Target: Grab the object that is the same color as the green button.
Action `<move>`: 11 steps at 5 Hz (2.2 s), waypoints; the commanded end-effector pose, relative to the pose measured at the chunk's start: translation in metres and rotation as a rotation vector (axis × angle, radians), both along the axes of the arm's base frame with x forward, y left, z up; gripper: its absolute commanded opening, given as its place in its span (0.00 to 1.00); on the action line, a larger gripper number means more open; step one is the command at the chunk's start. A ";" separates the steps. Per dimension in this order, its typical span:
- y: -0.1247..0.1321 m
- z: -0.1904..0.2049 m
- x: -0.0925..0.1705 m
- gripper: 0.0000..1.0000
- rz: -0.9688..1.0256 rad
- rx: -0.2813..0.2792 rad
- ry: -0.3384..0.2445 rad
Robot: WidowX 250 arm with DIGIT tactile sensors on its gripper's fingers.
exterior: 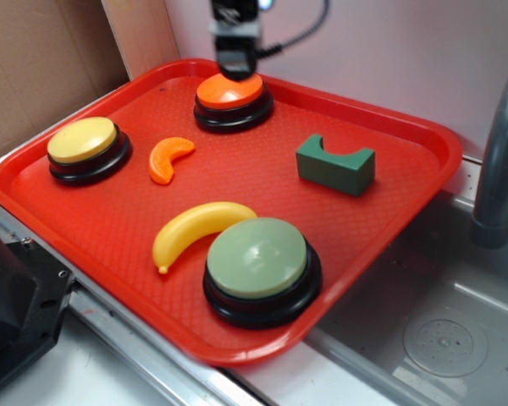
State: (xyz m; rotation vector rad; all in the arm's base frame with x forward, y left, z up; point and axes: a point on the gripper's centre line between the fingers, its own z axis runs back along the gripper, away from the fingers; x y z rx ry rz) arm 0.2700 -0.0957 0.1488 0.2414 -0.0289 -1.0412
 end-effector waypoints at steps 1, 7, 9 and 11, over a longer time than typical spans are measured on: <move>-0.022 -0.046 0.011 1.00 -0.217 0.040 0.028; -0.021 -0.109 0.021 0.00 -0.202 -0.014 0.145; -0.006 -0.082 0.013 0.00 0.137 -0.025 0.139; 0.042 0.016 -0.034 0.00 0.634 -0.047 0.023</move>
